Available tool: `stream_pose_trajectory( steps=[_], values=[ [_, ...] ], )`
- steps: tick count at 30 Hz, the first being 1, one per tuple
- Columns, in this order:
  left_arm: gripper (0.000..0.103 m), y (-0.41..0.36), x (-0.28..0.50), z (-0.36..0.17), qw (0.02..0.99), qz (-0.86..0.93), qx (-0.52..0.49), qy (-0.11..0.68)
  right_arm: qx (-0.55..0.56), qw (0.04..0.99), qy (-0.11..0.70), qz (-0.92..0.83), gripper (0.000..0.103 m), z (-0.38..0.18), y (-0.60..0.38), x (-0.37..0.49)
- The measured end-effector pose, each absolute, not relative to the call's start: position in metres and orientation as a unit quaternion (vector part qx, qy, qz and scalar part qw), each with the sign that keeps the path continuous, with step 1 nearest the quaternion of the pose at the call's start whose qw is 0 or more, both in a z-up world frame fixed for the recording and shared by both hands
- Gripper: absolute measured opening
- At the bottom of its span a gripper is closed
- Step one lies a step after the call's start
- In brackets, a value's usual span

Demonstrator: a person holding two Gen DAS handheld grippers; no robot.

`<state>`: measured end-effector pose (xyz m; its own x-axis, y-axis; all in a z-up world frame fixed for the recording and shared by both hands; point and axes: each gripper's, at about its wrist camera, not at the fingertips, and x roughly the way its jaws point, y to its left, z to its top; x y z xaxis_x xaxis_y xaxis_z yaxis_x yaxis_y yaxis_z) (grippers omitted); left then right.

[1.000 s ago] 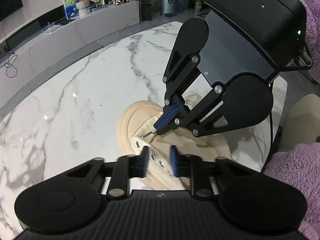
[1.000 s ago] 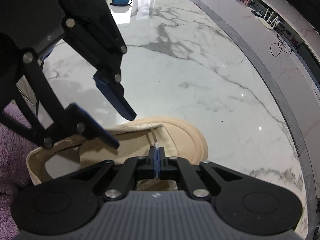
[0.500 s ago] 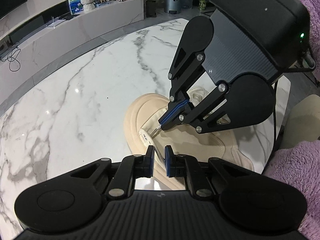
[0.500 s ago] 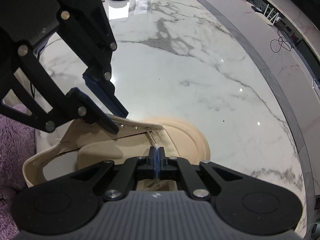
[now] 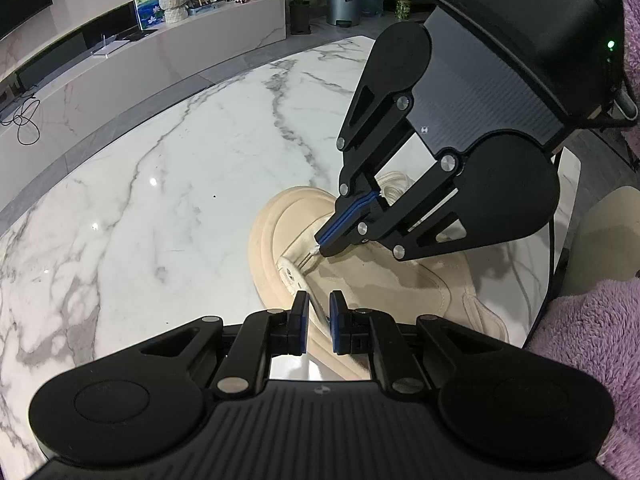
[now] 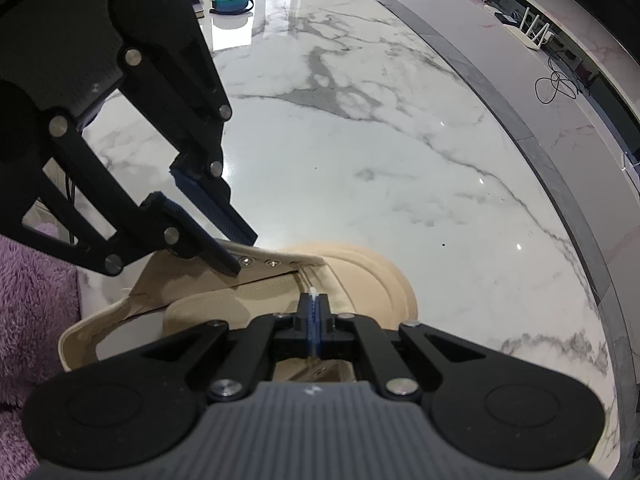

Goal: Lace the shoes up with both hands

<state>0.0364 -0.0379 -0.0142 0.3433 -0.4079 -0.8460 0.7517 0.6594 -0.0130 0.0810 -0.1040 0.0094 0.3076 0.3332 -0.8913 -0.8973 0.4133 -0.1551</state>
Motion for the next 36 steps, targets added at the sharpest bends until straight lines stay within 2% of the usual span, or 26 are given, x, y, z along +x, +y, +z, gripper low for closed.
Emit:
stream_pose_trajectory(
  steps=[11, 23, 36],
  values=[
    [0.009, -0.027, 0.044, 0.008, 0.803, -0.377, 0.195, 0.419, -0.327, 0.740, 0.406, 0.425, 0.002, 0.007, -0.102, 0.082],
    [0.011, -0.038, 0.054, -0.037, 0.779, -0.397, 0.270, 0.404, -0.306, 0.746, 0.402, 0.434, 0.002, 0.006, -0.100, 0.083],
    [0.011, -0.055, 0.063, -0.053, 0.765, -0.399, 0.322, 0.390, -0.287, 0.752, 0.403, 0.435, 0.002, 0.003, -0.102, 0.086]
  ],
)
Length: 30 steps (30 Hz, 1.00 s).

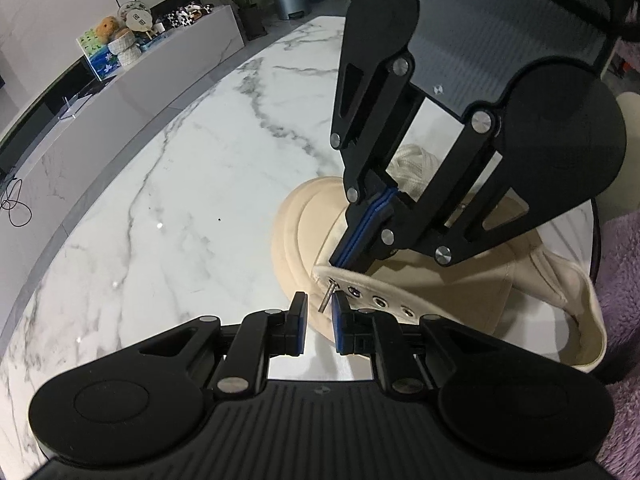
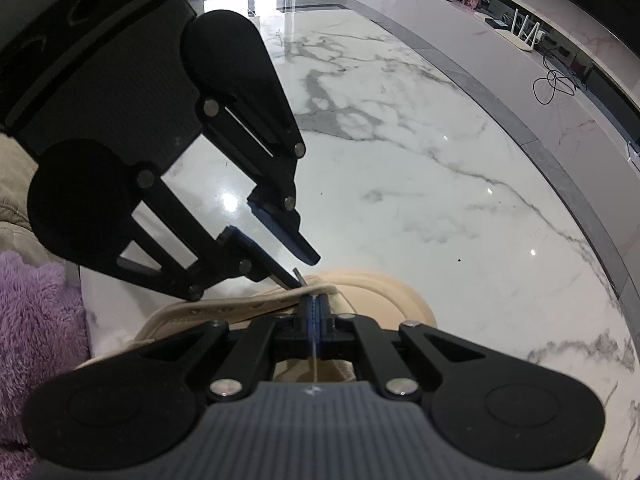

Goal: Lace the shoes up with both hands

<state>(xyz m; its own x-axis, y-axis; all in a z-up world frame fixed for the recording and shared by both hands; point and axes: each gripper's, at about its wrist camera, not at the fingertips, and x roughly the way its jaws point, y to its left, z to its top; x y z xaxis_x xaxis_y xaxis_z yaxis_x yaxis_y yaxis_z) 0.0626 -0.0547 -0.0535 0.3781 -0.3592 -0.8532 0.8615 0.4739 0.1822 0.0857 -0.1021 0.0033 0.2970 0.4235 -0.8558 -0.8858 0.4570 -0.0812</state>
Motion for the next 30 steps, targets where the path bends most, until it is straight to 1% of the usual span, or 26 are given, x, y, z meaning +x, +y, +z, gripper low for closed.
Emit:
stream_pose_trajectory(
  steps=[1, 2, 3, 5, 7, 11, 13, 15, 16, 19, 23, 30],
  values=[
    [0.010, -0.055, 0.063, -0.054, 0.765, -0.399, 0.320, 0.391, -0.286, 0.753, 0.403, 0.435, 0.002, 0.003, -0.102, 0.086],
    [0.006, -0.055, 0.064, -0.055, 0.766, -0.398, 0.317, 0.393, -0.285, 0.753, 0.403, 0.435, 0.002, 0.003, -0.103, 0.086],
    [0.005, -0.054, 0.065, -0.054, 0.766, -0.398, 0.312, 0.397, -0.284, 0.754, 0.402, 0.435, 0.002, 0.003, -0.103, 0.086],
    [0.004, -0.054, 0.064, -0.053, 0.769, -0.393, 0.308, 0.400, -0.284, 0.755, 0.402, 0.434, 0.002, 0.003, -0.103, 0.086],
    [0.003, -0.055, 0.063, -0.053, 0.768, -0.390, 0.310, 0.402, -0.283, 0.758, 0.399, 0.431, 0.005, 0.005, -0.104, 0.085],
    [0.002, -0.050, 0.061, -0.045, 0.775, -0.381, 0.294, 0.409, -0.265, 0.778, 0.387, 0.418, 0.006, 0.020, -0.119, 0.086],
    [0.001, -0.046, 0.060, -0.040, 0.781, -0.372, 0.290, 0.409, -0.253, 0.792, 0.384, 0.401, 0.010, 0.029, -0.132, 0.089],
    [0.001, -0.040, 0.059, -0.035, 0.787, -0.361, 0.288, 0.409, -0.246, 0.807, 0.383, 0.376, 0.021, 0.035, -0.149, 0.093],
    [0.001, -0.037, 0.059, -0.033, 0.790, -0.354, 0.286, 0.411, -0.243, 0.812, 0.387, 0.363, 0.022, 0.036, -0.157, 0.094],
    [0.001, -0.027, 0.058, -0.025, 0.796, -0.343, 0.282, 0.412, -0.235, 0.821, 0.403, 0.330, 0.022, 0.033, -0.179, 0.098],
    [0.001, -0.016, 0.058, -0.017, 0.806, -0.322, 0.278, 0.410, -0.229, 0.819, 0.432, 0.300, 0.022, 0.016, -0.203, 0.093],
    [0.001, 0.003, 0.059, -0.006, 0.818, -0.291, 0.275, 0.413, -0.200, 0.810, 0.458, 0.306, 0.022, -0.006, -0.225, 0.060]
  ],
)
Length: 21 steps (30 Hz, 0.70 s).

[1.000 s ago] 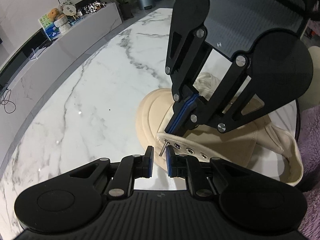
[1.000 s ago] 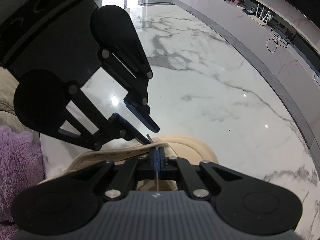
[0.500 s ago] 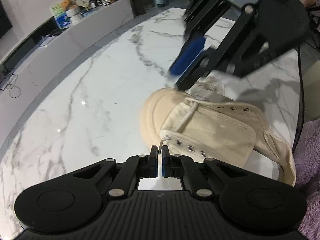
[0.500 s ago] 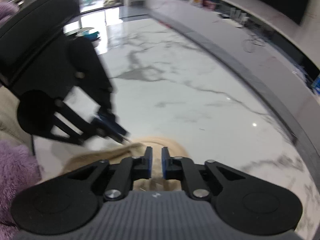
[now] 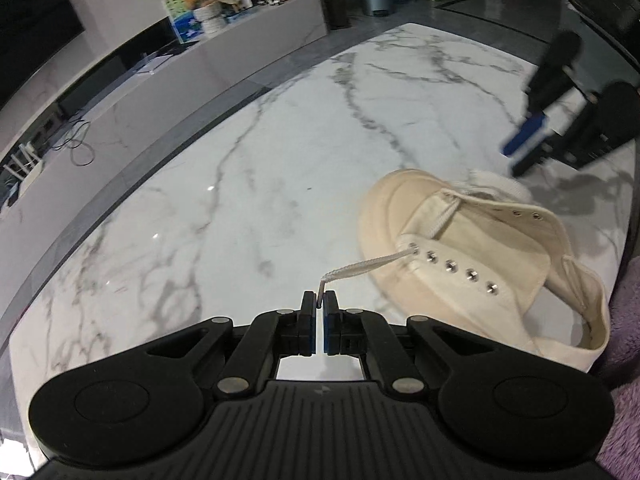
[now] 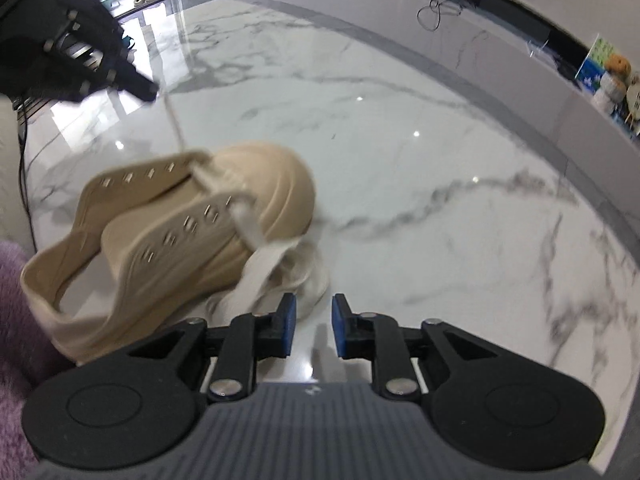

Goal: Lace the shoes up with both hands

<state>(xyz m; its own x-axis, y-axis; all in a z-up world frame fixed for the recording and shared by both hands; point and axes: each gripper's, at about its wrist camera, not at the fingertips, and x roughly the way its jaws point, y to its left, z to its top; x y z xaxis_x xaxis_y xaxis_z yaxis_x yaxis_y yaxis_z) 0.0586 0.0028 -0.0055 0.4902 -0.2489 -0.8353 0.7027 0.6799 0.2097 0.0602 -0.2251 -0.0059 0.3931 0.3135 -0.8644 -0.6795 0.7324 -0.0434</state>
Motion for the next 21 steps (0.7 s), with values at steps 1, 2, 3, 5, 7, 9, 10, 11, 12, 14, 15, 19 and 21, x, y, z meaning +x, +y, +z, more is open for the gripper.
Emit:
stream_pose_trajectory(
  steps=[1, 2, 3, 5, 7, 9, 10, 11, 12, 14, 15, 19, 21],
  values=[
    [0.001, 0.004, 0.058, -0.005, 0.819, -0.288, 0.276, 0.413, -0.195, 0.809, 0.460, 0.310, 0.022, -0.009, -0.227, 0.056],
    [0.001, 0.005, 0.058, -0.004, 0.819, -0.286, 0.277, 0.413, -0.188, 0.808, 0.462, 0.315, 0.023, -0.011, -0.228, 0.052],
    [0.001, 0.007, 0.057, -0.004, 0.820, -0.284, 0.278, 0.413, -0.181, 0.807, 0.463, 0.319, 0.027, -0.012, -0.228, 0.048],
    [0.001, 0.007, 0.056, -0.001, 0.822, -0.277, 0.280, 0.411, -0.172, 0.806, 0.464, 0.325, 0.038, -0.014, -0.228, 0.041],
    [0.001, 0.009, 0.056, 0.003, 0.826, -0.269, 0.280, 0.408, -0.169, 0.805, 0.464, 0.327, 0.041, -0.017, -0.227, 0.037],
    [0.001, 0.013, 0.057, 0.008, 0.832, -0.257, 0.277, 0.406, -0.163, 0.805, 0.466, 0.328, 0.041, -0.020, -0.225, 0.034],
    [0.001, 0.014, 0.057, 0.011, 0.835, -0.250, 0.276, 0.405, -0.159, 0.806, 0.466, 0.329, 0.041, -0.020, -0.225, 0.032],
    [0.001, 0.016, 0.058, 0.014, 0.838, -0.243, 0.275, 0.404, -0.158, 0.807, 0.465, 0.329, 0.041, -0.020, -0.225, 0.031],
    [0.001, 0.018, 0.058, 0.015, 0.840, -0.234, 0.276, 0.403, -0.158, 0.808, 0.463, 0.328, 0.041, -0.020, -0.225, 0.030],
    [0.001, 0.023, 0.061, 0.019, 0.846, -0.214, 0.279, 0.401, -0.163, 0.813, 0.460, 0.318, 0.040, -0.020, -0.224, 0.032],
    [0.001, 0.027, 0.063, 0.021, 0.849, -0.206, 0.277, 0.401, -0.162, 0.815, 0.461, 0.312, 0.039, -0.021, -0.224, 0.035],
    [0.001, 0.041, 0.071, 0.026, 0.857, -0.177, 0.271, 0.401, -0.150, 0.821, 0.460, 0.303, 0.039, -0.021, -0.225, 0.046],
    [0.001, 0.048, 0.073, 0.029, 0.859, -0.166, 0.268, 0.403, -0.150, 0.821, 0.460, 0.302, 0.039, -0.022, -0.222, 0.050]
  ],
)
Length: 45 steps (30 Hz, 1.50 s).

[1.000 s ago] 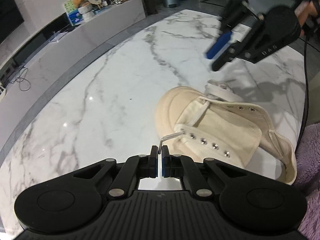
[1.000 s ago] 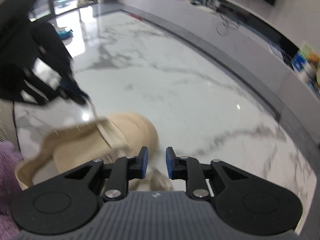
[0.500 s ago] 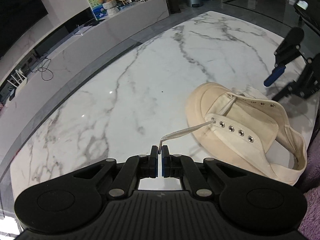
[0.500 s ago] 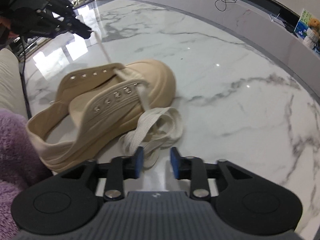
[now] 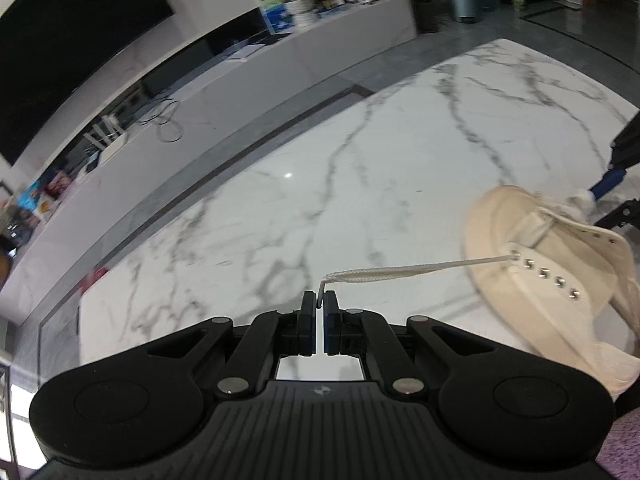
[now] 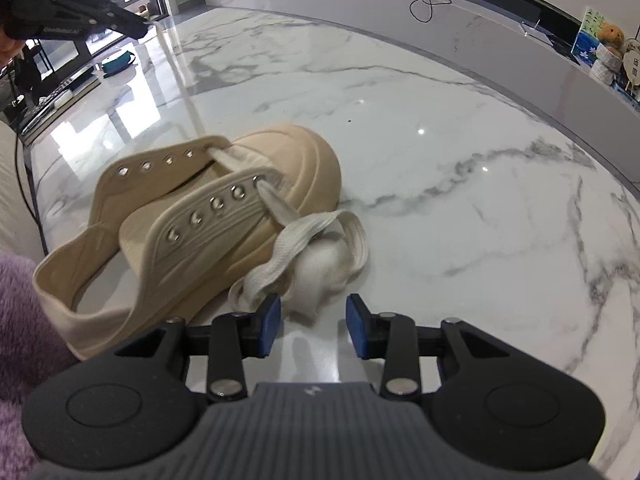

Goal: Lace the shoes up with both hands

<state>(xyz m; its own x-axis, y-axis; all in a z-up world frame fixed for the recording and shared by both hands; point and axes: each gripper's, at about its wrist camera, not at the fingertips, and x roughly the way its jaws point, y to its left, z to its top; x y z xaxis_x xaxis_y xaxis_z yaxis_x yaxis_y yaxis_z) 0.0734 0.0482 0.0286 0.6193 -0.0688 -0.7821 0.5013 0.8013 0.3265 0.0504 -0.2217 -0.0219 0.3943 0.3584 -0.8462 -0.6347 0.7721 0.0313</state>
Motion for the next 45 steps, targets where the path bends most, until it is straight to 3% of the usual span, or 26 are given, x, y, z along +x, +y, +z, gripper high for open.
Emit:
stream_pose_trajectory(
  steps=[4, 6, 15, 23, 34, 36, 38, 45],
  values=[
    [0.001, 0.059, 0.075, 0.032, 0.861, -0.148, 0.268, 0.406, -0.149, 0.816, 0.464, 0.311, 0.037, -0.024, -0.214, 0.056],
    [0.001, 0.065, 0.076, 0.033, 0.862, -0.142, 0.266, 0.407, -0.153, 0.814, 0.468, 0.308, 0.006, -0.026, -0.211, 0.059],
    [0.001, 0.075, 0.076, 0.040, 0.869, -0.111, 0.277, 0.395, -0.190, 0.833, 0.465, 0.233, 0.003, 0.002, -0.247, 0.064],
    [0.001, 0.091, 0.079, 0.056, 0.883, -0.077, 0.261, 0.382, -0.199, 0.850, 0.459, 0.166, 0.003, 0.041, -0.300, 0.060],
    [0.001, 0.109, 0.084, 0.063, 0.883, -0.025, 0.272, 0.382, -0.144, 0.834, 0.463, 0.264, 0.008, 0.009, -0.249, 0.045],
    [0.001, 0.113, 0.085, 0.063, 0.881, -0.017, 0.276, 0.383, -0.142, 0.826, 0.463, 0.287, 0.023, 0.004, -0.235, 0.043],
    [0.001, 0.120, 0.086, 0.064, 0.881, -0.009, 0.277, 0.384, -0.141, 0.820, 0.462, 0.307, 0.031, -0.002, -0.222, 0.040],
    [0.001, 0.144, 0.084, 0.070, 0.881, 0.010, 0.270, 0.389, -0.142, 0.803, 0.476, 0.330, 0.031, -0.027, -0.195, 0.042]
  ],
)
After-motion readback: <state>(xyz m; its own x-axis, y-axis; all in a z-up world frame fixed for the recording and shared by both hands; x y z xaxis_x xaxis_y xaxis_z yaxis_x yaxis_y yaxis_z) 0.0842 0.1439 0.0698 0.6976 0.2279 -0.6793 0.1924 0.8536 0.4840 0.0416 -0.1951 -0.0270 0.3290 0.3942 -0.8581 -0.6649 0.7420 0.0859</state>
